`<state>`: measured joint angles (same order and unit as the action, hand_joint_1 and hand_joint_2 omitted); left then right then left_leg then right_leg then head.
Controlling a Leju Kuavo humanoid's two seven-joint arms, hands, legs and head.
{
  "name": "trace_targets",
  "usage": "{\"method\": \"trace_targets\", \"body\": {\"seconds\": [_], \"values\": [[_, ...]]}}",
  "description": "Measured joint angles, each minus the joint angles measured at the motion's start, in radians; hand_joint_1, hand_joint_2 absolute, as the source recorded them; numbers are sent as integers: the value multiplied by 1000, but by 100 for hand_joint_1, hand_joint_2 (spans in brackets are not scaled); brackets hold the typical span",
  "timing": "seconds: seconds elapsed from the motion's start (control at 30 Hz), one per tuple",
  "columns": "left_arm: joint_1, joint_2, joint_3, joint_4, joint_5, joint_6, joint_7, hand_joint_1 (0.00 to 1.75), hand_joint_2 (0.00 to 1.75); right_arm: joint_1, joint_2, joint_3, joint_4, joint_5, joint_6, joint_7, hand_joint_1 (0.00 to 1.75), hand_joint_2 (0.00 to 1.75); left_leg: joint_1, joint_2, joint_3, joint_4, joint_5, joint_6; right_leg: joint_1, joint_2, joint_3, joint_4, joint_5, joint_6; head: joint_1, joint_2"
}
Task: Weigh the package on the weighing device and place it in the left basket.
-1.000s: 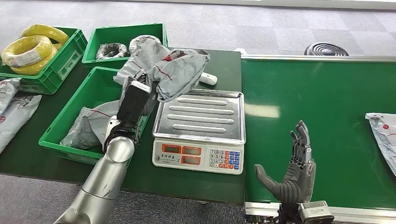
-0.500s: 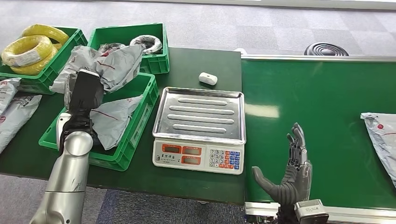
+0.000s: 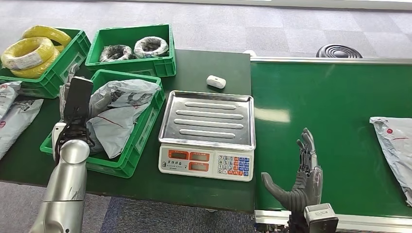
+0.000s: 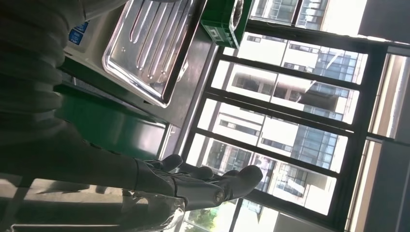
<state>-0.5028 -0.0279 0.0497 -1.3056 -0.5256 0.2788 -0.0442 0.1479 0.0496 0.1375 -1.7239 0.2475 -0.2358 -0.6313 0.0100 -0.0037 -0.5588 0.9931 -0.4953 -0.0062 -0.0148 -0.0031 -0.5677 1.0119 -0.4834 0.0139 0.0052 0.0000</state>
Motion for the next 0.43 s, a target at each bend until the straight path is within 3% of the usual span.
{"method": "trace_targets", "body": {"seconds": [0.23,0.43], "values": [[34,-2,1,-80,96,26,-69,0,175,17,0,-13,0,3,0,-1,0,175,0,0,0,0,0,0,0,0,0,0,0,0,0,0],[104,-10,-9,-233,185,78,-223,0,175,40,1,-21,0,2,7,-3,0,175,0,1,0,0,-1,0,0,1,-1,0,0,0,0,0]]}}
